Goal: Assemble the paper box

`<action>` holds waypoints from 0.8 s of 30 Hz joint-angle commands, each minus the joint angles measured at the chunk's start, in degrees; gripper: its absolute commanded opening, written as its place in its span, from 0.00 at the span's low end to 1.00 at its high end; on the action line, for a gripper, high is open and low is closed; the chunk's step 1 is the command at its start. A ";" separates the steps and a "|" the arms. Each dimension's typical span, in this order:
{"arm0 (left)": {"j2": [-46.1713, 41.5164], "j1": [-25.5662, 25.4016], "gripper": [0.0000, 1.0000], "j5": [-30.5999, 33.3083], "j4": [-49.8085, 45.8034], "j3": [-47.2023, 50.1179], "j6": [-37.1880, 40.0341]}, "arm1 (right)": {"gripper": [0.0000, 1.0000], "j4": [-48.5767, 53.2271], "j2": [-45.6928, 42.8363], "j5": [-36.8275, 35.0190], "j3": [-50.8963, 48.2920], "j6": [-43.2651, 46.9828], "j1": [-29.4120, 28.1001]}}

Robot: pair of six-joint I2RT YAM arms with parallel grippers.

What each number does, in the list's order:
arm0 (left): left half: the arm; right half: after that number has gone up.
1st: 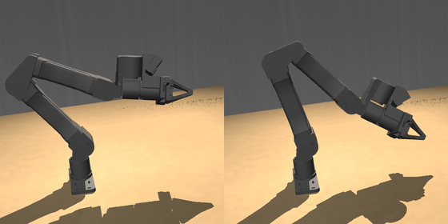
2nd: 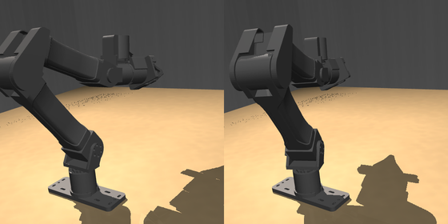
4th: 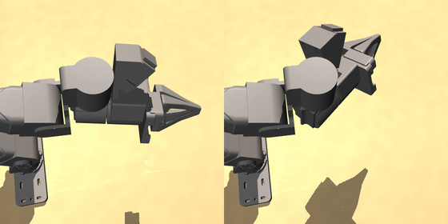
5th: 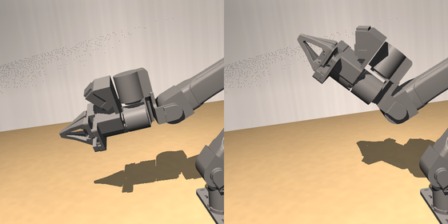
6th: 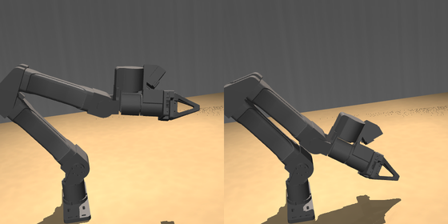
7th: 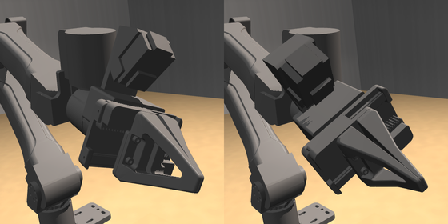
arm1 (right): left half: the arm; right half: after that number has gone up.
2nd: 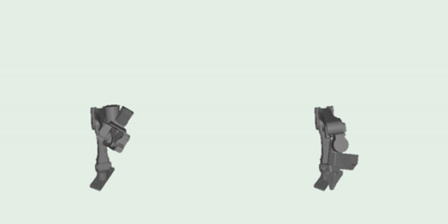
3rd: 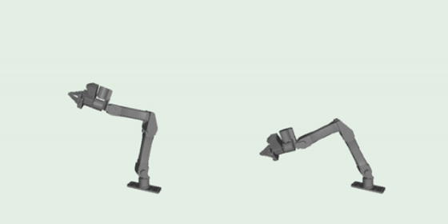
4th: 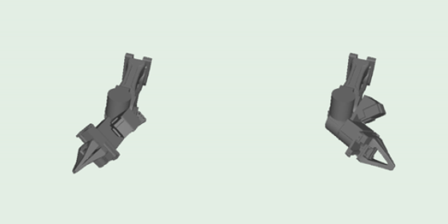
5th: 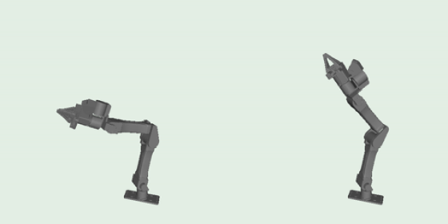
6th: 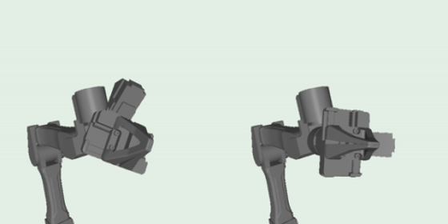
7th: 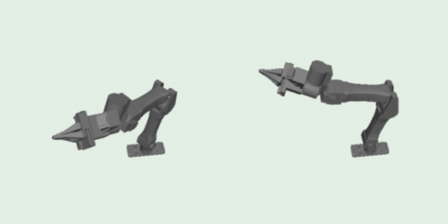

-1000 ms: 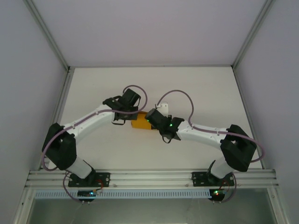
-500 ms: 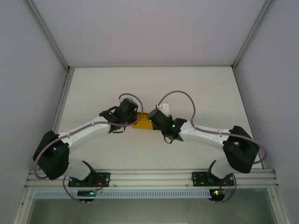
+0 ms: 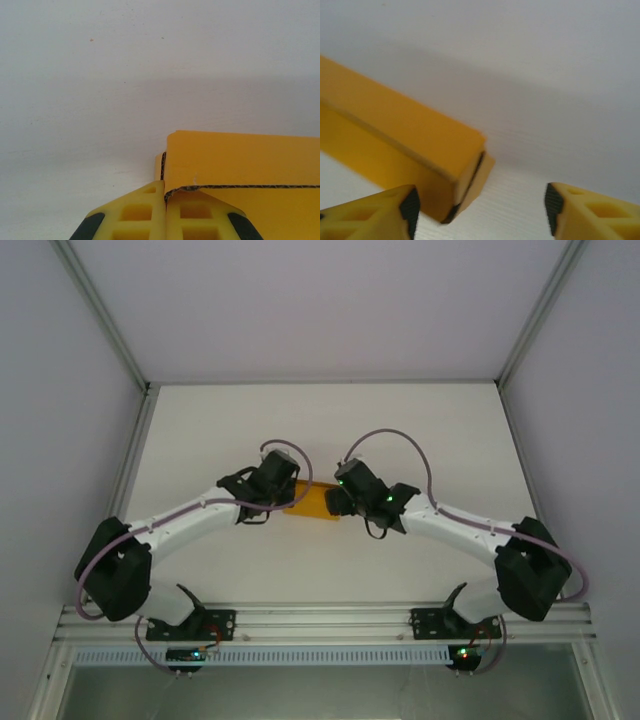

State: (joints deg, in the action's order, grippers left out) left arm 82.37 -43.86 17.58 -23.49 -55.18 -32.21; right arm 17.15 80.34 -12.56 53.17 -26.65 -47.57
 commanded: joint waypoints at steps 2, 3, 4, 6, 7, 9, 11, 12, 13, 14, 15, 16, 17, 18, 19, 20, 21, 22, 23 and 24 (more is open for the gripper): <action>4.68 -0.57 0.01 -2.94 -10.93 0.89 1.67 | 0.81 -5.14 -4.70 5.59 -1.55 5.15 1.60; 4.88 -0.62 0.01 -3.11 -10.79 0.71 1.88 | 0.81 -5.59 -5.15 6.01 -1.63 5.29 2.28; 4.97 -0.69 0.01 -3.20 -10.73 0.76 1.86 | 0.81 -6.02 -5.80 6.46 -1.63 5.29 3.26; 4.74 -0.68 0.01 -3.31 -10.54 0.77 2.07 | 0.81 -6.40 -6.64 6.57 -1.33 5.29 5.21; 4.60 -0.70 0.01 -3.38 -10.53 0.72 2.06 | 0.81 -6.99 -6.93 6.45 -1.33 5.17 6.30; 4.46 -0.66 0.01 -3.52 -10.48 0.69 2.50 | 0.81 -7.73 -6.85 6.41 -1.28 4.72 8.23; 4.48 -0.62 0.02 -3.78 -10.51 0.50 2.92 | 0.80 -7.75 -5.96 7.30 -0.71 4.67 9.87; 4.47 -0.63 0.03 -3.87 -10.57 0.32 2.94 | 0.80 -7.17 -5.19 7.29 -0.22 4.76 10.45; 4.47 -0.67 0.03 -3.84 -10.45 0.33 3.01 | 0.79 -6.79 -4.35 7.47 0.29 4.77 10.87; 4.55 -0.69 0.04 -3.89 -10.54 0.15 3.03 | 0.79 -6.42 -3.78 8.13 0.76 4.77 11.25; 4.57 -0.68 0.04 -4.03 -10.49 0.05 3.19 | 0.79 -5.99 -2.73 8.35 1.12 4.72 11.65; 4.48 -0.68 0.04 -4.20 -10.45 -0.08 3.22 | 0.78 -5.75 -1.92 8.81 1.26 4.68 11.95; 4.47 -0.69 0.04 -4.23 -10.50 -0.17 3.20 | 0.78 -5.68 -1.21 9.48 1.24 4.40 12.22; 4.37 -0.70 0.04 -4.22 -10.51 -0.19 3.29 | 0.77 -5.63 -0.42 10.19 1.29 4.20 12.41; 4.30 -0.69 0.04 -4.15 -10.52 -0.29 3.28 | 0.76 -5.42 0.10 10.83 1.23 4.14 12.42; 4.22 -0.66 0.04 -4.16 -10.63 -0.46 3.42 | 0.75 -5.22 0.70 11.56 1.16 4.15 12.42; 4.13 -0.68 0.04 -4.40 -10.71 -0.72 3.62 | 0.75 -4.59 1.24 11.68 1.08 3.97 12.42; 3.97 -0.69 0.05 -4.58 -10.66 -0.93 3.72 | 0.74 -4.20 1.61 11.60 0.85 3.93 12.42; 3.78 -0.69 0.07 -4.79 -10.71 -1.20 4.09 | 0.74 -4.00 1.83 11.32 0.59 4.00 12.33; 3.44 -0.65 0.09 -5.54 -10.63 -1.42 4.79 | 0.74 -4.02 2.04 11.02 0.15 3.89 12.18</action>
State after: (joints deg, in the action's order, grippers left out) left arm 83.79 -43.94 17.28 -25.56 -57.47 -29.21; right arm 10.85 81.43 -2.33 52.99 -23.03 -35.31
